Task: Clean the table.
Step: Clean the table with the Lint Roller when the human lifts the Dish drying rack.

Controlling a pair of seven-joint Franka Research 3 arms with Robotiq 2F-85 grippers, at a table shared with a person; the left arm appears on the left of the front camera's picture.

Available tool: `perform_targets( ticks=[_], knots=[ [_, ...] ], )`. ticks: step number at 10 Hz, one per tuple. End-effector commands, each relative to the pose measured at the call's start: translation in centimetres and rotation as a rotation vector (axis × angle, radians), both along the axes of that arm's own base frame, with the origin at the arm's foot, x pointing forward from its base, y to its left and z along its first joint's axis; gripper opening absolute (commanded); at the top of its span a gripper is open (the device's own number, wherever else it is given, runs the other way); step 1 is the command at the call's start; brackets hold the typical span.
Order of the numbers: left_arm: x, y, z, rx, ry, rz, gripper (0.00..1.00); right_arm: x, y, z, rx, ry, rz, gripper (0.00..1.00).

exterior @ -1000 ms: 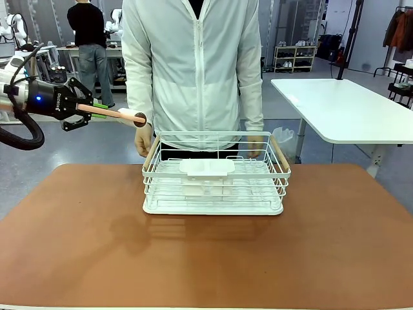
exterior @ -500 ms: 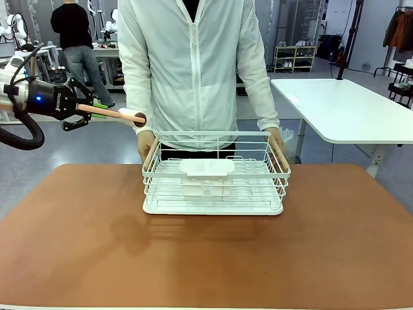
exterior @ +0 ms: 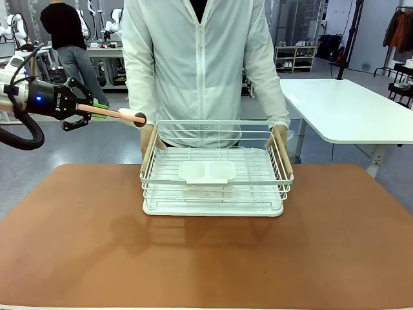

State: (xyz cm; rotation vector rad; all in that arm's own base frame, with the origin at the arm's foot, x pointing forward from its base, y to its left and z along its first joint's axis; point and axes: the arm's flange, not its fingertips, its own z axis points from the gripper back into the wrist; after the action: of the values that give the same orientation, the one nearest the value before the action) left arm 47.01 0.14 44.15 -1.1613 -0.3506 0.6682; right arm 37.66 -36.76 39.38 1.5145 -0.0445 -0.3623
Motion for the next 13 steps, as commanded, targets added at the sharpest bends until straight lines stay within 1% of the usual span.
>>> perform_targets(
  ticks=[1, 13],
  knots=[
    [0.02, -0.08, 0.04, 0.000, -0.002, 0.000, 0.00, -0.20, 0.22, 0.35, -0.010, 0.010, -0.003, 1.00],
    [0.02, -0.08, 0.04, 0.000, -0.002, 0.000, 0.00, -0.20, 0.22, 0.35, -0.010, 0.010, -0.003, 1.00]
  ],
)
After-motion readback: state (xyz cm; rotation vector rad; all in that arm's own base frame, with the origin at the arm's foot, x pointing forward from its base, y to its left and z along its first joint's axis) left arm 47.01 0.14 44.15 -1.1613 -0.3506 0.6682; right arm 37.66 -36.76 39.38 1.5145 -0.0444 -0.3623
